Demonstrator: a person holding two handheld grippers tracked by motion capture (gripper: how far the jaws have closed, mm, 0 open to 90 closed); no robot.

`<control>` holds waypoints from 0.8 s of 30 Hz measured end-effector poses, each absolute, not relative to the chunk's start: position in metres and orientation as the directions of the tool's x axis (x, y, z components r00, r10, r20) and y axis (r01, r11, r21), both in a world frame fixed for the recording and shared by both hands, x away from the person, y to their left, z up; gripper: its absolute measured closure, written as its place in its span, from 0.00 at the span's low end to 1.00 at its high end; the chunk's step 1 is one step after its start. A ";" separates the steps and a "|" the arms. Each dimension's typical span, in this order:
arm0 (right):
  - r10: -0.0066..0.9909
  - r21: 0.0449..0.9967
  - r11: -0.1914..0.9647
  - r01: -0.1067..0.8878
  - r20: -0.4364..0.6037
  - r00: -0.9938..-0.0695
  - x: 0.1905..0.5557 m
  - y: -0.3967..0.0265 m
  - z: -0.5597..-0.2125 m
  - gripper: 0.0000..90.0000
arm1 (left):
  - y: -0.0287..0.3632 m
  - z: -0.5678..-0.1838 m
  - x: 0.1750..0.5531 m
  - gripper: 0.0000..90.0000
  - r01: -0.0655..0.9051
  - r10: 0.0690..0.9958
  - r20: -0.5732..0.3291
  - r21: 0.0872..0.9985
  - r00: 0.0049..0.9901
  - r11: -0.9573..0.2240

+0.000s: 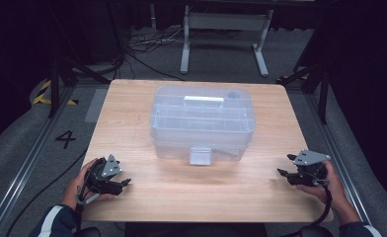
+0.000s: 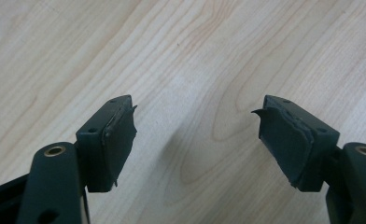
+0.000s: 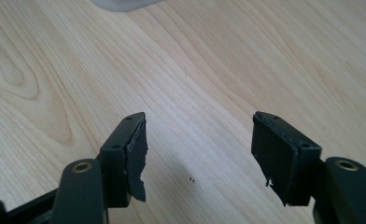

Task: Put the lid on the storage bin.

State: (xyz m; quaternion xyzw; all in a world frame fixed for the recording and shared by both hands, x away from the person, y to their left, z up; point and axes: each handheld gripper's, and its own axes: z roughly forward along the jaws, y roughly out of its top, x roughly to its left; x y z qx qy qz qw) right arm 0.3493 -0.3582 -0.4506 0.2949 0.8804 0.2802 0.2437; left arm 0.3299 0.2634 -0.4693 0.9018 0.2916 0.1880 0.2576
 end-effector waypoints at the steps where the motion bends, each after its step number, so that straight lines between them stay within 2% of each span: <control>1: 0.659 0.638 0.667 0.384 -0.266 -0.704 0.349 -0.360 -0.452 0.40 | 0.265 -0.470 0.329 0.30 0.432 0.625 0.184 0.576 0.759 -0.694; 7: 0.697 0.657 0.627 0.418 -0.234 -0.678 0.343 -0.369 -0.462 0.36 | 0.272 -0.476 0.327 0.27 0.455 0.634 0.123 0.595 0.763 -0.663; 14: 0.739 0.690 0.552 0.468 -0.145 -0.658 0.335 -0.381 -0.477 0.31 | 0.280 -0.481 0.326 0.22 0.489 0.664 0.066 0.624 0.745 -0.610; 19: 0.773 0.726 0.463 0.508 -0.050 -0.632 0.328 -0.390 -0.488 0.27 | 0.287 -0.490 0.327 0.17 0.544 0.708 -0.032 0.664 0.706 -0.513; 24: 0.796 0.731 0.408 0.547 0.009 -0.605 0.327 -0.394 -0.491 0.24 | 0.287 -0.492 0.326 0.16 0.541 0.722 -0.027 0.682 0.691 -0.493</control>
